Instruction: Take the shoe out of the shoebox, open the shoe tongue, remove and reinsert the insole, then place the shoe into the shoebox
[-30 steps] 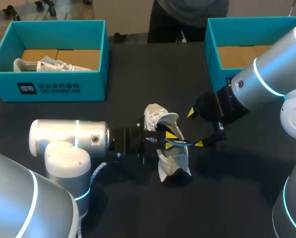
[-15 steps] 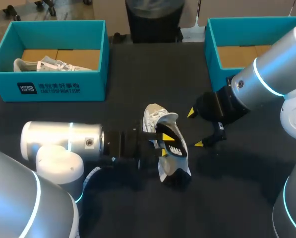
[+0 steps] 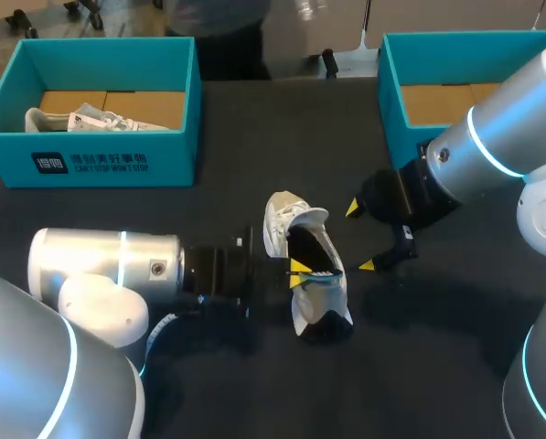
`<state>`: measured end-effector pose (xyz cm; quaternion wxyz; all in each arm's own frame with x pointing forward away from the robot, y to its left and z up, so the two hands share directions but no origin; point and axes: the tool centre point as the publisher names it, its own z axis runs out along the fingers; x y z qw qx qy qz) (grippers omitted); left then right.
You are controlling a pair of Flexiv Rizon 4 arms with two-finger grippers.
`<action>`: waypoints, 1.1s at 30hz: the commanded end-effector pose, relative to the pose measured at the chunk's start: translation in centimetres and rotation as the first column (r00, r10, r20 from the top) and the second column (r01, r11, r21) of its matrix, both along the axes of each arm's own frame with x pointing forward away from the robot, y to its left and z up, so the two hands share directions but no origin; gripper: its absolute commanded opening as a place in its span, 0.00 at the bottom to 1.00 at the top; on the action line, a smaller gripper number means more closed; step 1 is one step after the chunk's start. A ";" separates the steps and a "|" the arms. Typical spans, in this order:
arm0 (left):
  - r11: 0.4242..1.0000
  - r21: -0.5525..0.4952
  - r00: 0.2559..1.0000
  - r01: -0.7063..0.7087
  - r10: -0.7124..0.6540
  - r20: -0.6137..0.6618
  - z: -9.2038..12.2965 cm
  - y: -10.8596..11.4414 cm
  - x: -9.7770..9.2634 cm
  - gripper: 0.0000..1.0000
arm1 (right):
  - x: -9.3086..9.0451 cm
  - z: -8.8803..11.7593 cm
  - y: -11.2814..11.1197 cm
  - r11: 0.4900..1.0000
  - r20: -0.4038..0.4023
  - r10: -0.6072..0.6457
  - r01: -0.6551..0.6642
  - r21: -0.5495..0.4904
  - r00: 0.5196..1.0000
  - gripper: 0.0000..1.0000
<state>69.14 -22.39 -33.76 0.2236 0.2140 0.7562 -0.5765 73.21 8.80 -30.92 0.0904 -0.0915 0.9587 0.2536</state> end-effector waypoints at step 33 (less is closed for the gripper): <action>1.000 -0.024 0.999 -0.005 0.006 0.044 0.1 -0.7 0.0 0.00 | -0.1 -0.1 0.2 1.000 0.003 -0.004 0.004 -0.005 1.000 1.00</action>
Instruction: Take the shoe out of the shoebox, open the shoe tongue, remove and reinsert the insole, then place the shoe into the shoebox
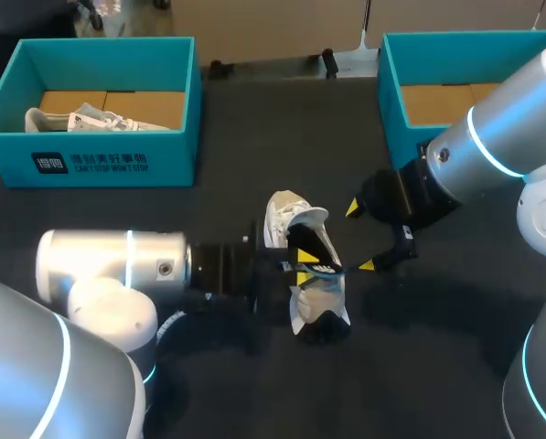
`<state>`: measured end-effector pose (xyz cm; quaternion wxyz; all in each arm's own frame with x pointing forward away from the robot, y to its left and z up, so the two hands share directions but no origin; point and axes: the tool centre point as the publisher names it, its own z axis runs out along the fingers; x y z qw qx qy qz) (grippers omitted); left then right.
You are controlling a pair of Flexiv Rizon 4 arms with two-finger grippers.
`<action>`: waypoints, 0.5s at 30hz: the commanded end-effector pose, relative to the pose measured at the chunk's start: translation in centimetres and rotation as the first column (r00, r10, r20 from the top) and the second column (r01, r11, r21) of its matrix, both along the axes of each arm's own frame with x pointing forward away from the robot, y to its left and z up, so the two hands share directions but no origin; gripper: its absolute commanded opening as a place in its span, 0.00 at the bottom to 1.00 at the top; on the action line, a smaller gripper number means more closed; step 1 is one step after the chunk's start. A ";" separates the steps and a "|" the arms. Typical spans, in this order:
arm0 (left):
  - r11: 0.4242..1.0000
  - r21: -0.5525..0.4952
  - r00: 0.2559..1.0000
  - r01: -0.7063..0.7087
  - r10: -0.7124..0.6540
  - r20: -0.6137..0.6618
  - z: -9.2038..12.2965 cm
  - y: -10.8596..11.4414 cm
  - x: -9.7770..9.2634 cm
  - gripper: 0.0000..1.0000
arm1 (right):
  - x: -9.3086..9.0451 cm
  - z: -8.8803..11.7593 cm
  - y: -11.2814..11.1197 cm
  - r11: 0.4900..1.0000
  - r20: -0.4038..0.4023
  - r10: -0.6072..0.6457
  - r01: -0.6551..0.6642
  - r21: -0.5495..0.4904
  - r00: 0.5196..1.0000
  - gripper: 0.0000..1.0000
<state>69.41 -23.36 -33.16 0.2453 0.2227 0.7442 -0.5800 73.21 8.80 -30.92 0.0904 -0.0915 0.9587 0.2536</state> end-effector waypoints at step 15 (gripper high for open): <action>0.999 0.033 0.999 -0.033 0.032 0.018 -1.9 1.2 2.5 0.00 | -0.1 -0.1 0.2 1.000 0.003 -0.004 0.004 -0.005 1.000 1.00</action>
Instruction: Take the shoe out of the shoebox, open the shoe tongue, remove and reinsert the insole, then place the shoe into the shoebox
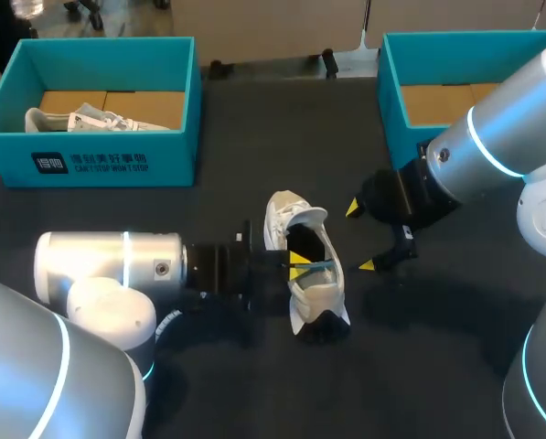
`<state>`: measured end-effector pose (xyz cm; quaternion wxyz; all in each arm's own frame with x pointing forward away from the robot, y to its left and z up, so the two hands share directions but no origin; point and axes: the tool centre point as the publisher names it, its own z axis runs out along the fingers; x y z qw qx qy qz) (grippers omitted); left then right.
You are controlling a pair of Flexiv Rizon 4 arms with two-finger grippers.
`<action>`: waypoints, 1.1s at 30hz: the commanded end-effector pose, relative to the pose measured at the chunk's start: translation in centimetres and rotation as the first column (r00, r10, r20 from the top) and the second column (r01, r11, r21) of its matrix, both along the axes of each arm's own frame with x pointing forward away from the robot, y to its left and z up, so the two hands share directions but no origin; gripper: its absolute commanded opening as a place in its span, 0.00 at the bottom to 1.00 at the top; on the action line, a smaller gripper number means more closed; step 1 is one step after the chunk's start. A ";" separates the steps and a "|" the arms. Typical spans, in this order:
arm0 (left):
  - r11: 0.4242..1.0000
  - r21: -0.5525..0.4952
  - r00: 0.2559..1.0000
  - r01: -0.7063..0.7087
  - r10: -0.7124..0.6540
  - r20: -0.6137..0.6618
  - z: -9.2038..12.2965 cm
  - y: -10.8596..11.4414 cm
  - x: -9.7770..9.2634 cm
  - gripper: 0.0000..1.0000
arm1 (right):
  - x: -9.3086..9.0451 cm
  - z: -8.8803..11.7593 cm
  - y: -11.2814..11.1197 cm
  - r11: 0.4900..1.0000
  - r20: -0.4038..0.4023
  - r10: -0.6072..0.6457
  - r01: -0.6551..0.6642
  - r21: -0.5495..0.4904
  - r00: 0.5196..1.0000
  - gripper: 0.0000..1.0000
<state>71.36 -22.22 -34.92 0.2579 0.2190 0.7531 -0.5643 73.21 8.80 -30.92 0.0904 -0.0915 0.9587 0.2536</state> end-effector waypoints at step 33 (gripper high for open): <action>0.998 0.010 0.998 0.069 -0.069 0.010 1.1 -0.6 -1.6 0.00 | -0.1 -0.1 0.2 1.000 0.003 -0.004 0.004 -0.005 1.000 1.00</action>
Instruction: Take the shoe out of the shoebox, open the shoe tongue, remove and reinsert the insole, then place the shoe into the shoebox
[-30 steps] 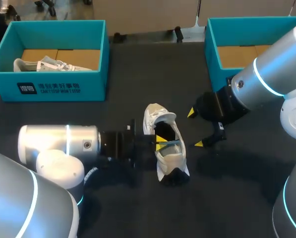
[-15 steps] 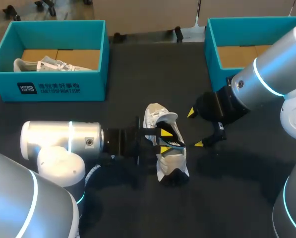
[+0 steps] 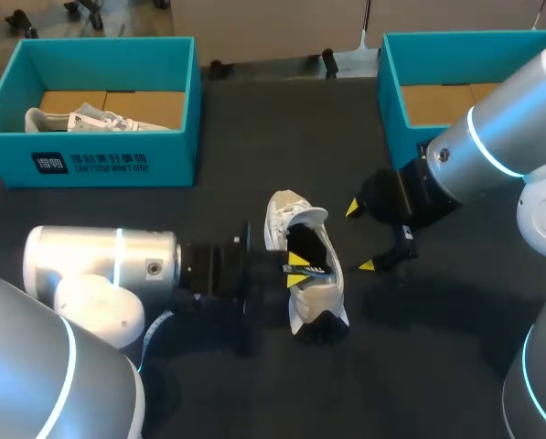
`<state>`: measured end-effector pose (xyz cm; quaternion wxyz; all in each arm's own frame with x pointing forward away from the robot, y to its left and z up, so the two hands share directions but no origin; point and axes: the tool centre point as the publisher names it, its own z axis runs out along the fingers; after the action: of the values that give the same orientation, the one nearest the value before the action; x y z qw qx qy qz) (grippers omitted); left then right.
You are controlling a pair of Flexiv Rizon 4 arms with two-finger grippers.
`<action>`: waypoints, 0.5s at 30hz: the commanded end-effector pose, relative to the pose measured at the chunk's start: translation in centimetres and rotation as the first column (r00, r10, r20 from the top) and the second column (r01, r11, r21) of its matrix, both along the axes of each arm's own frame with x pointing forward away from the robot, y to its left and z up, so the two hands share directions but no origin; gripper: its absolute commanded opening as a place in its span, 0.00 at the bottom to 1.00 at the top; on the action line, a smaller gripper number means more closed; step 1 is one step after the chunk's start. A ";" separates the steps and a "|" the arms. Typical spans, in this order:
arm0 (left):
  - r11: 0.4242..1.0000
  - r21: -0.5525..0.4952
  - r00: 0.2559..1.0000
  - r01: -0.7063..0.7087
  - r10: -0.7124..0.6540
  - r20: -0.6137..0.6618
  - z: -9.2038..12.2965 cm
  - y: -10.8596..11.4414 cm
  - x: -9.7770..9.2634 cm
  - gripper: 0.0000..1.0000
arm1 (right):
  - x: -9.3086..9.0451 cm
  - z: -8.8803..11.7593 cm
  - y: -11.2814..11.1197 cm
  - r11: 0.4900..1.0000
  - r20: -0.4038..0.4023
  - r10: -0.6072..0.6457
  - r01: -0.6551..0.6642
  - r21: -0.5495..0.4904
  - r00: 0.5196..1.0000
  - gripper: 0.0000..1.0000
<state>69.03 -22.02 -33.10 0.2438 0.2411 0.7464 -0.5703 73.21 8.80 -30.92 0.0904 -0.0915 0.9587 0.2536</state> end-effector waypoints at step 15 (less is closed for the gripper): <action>0.998 -0.048 0.999 0.038 -0.036 0.033 2.0 0.1 -0.4 0.66 | -0.1 -0.1 0.2 1.000 0.003 -0.004 0.004 -0.005 1.000 1.00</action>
<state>69.85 -23.42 -32.01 0.2442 0.2614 0.7252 -0.5883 73.21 8.80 -30.92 0.0904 -0.0915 0.9587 0.2536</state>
